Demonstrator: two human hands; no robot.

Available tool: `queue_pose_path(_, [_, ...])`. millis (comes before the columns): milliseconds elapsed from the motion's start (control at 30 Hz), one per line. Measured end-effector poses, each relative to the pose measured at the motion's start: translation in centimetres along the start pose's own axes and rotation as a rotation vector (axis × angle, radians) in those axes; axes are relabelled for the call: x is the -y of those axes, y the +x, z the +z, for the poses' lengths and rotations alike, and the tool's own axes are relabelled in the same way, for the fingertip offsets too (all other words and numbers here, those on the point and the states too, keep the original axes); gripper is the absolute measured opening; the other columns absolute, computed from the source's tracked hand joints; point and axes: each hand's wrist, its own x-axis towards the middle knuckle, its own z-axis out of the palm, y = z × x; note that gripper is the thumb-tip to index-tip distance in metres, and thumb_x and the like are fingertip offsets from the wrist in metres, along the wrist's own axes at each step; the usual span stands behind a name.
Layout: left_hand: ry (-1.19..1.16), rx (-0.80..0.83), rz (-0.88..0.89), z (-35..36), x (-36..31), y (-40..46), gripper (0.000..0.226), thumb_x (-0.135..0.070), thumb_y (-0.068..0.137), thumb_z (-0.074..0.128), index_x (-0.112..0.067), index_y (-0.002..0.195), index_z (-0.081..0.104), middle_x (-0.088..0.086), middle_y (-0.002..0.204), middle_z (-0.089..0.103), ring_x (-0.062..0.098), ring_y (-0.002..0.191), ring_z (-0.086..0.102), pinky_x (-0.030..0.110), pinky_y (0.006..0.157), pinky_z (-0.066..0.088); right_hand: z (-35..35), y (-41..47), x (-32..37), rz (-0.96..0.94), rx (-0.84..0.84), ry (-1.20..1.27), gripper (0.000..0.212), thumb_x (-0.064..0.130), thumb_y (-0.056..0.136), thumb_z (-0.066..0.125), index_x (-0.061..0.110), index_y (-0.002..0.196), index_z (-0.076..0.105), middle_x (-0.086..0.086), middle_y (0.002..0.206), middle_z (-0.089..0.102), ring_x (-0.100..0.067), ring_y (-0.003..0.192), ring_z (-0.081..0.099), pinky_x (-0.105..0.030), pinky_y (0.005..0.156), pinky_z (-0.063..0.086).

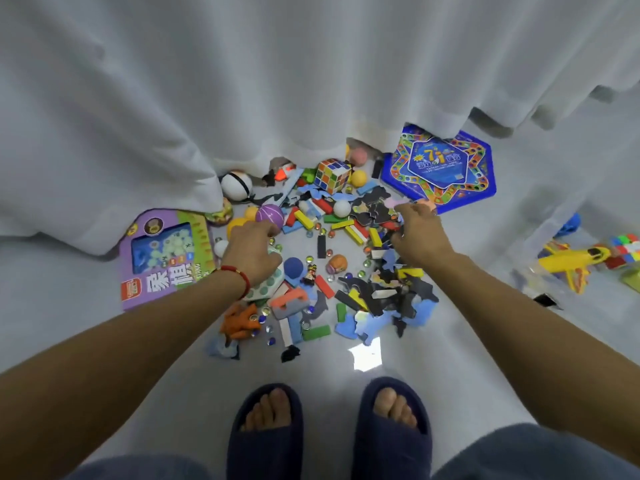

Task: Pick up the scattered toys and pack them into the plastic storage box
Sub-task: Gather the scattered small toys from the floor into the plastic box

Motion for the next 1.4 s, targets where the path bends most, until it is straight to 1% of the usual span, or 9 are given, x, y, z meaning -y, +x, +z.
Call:
queue_pose_path(167, [0.249, -0.057, 0.084, 1.2, 1.4, 5.1, 0.060, -0.015, 0.080, 0.065, -0.019, 0.137, 0.048, 0.019, 0.136, 0.044, 0.041, 0.122, 0.037, 0.047, 0.101, 0.036, 1.3, 5.1, -1.2, 0.095, -0.005, -0.061, 0.068, 0.030, 0.094, 0.060, 0.024, 0.153, 0.027, -0.018, 0.162, 0.015, -0.045, 0.148, 0.011, -0.056, 0.113, 0.028])
queue_pose_path(400, [0.508, -0.027, 0.217, 2.8, 1.8, 9.6, 0.049, -0.013, 0.083, 0.066, -0.018, 0.130, 0.053, 0.023, 0.124, 0.049, 0.044, 0.112, 0.043, 0.052, 0.086, 0.046, 0.8, 5.7, -3.0, 0.131, -0.035, -0.152, 0.092, 0.016, 0.062, 0.093, 0.015, 0.141, 0.046, -0.017, 0.148, 0.031, -0.044, 0.134, 0.030, -0.050, 0.112, 0.036])
queue_pose_path(500, [0.542, -0.073, 0.268, 2.4, 1.2, 10.0, 0.053, -0.018, 0.076, 0.074, -0.018, 0.126, 0.055, 0.022, 0.117, 0.049, 0.043, 0.102, 0.046, 0.050, 0.079, 0.048, 1.0, 4.6, -2.9, 0.100, -0.155, -0.160, 0.080, 0.015, 0.069, 0.088, 0.018, 0.136, 0.046, -0.016, 0.145, 0.036, -0.043, 0.131, 0.031, -0.048, 0.107, 0.038])
queue_pose_path(600, [0.299, -0.124, 0.229, 1.5, -1.7, 8.6, 0.060, -0.023, 0.073, 0.077, -0.022, 0.127, 0.052, 0.018, 0.117, 0.044, 0.038, 0.100, 0.048, 0.045, 0.083, 0.048, -0.2, 1.8, -1.2, 0.046, -0.354, 0.044, 0.047, 0.025, 0.089, 0.066, 0.023, 0.131, 0.045, -0.012, 0.134, 0.049, -0.033, 0.121, 0.041, -0.041, 0.094, 0.040])
queue_pose_path(733, [-0.372, 0.030, 0.210, -1.2, -10.1, 4.4, 0.054, -0.028, 0.073, 0.080, -0.032, 0.120, 0.054, 0.001, 0.118, 0.047, 0.019, 0.094, 0.055, 0.027, 0.074, 0.052, -5.3, -5.8, 1.6, 0.077, -0.399, 0.316, 0.049, 0.055, 0.093, 0.049, 0.030, 0.135, 0.040, -0.004, 0.119, 0.057, -0.018, 0.095, 0.055, -0.035, 0.077, 0.047])
queue_pose_path(867, [-0.861, 0.306, 0.168, -5.0, -20.1, -0.1, 0.045, -0.014, 0.075, 0.080, -0.028, 0.115, 0.064, 0.004, 0.112, 0.056, 0.023, 0.091, 0.068, 0.039, 0.068, 0.062, -11.0, -14.1, -0.2, 0.048, -0.555, 0.653, 0.041, 0.047, 0.094, 0.056, 0.039, 0.133, 0.045, 0.001, 0.120, 0.044, -0.008, 0.091, 0.061, -0.037, 0.077, 0.057])
queue_pose_path(1100, [-0.943, 0.609, 0.163, -5.1, -34.7, -6.4, 0.044, -0.011, 0.082, 0.075, -0.013, 0.123, 0.059, 0.009, 0.112, 0.057, 0.028, 0.093, 0.067, 0.041, 0.077, 0.061, -17.6, -21.4, -10.9, 0.515, -0.660, 1.415, 0.007, 0.012, 0.090, 0.058, 0.008, 0.096, 0.058, -0.011, 0.092, 0.057, -0.021, 0.082, 0.062, -0.032, 0.073, 0.059])
queue_pose_path(1233, [-0.967, 0.660, 0.147, -4.4, -38.9, -9.3, 0.009, -0.001, 0.089, 0.058, -0.006, 0.096, 0.061, 0.006, 0.082, 0.044, 0.018, 0.056, 0.057, 0.035, 0.074, 0.061, -18.0, -24.0, -14.4, 0.697, -0.652, 1.337, 0.008, -0.002, 0.094, 0.053, 0.003, 0.097, 0.059, -0.005, 0.076, 0.053, -0.006, 0.055, 0.058, -0.013, 0.052, 0.049])
queue_pose_path(1400, [-0.753, 0.541, 0.123, -6.7, -36.3, -9.5, 0.028, -0.008, 0.087, 0.061, -0.011, 0.115, 0.059, 0.011, 0.108, 0.053, 0.029, 0.095, 0.059, 0.044, 0.078, 0.060, -17.0, -25.2, -13.9, 0.630, -0.543, 1.398, 0.005, 0.013, 0.091, 0.059, 0.010, 0.092, 0.063, -0.006, 0.079, 0.052, -0.023, 0.072, 0.053, -0.036, 0.068, 0.054])
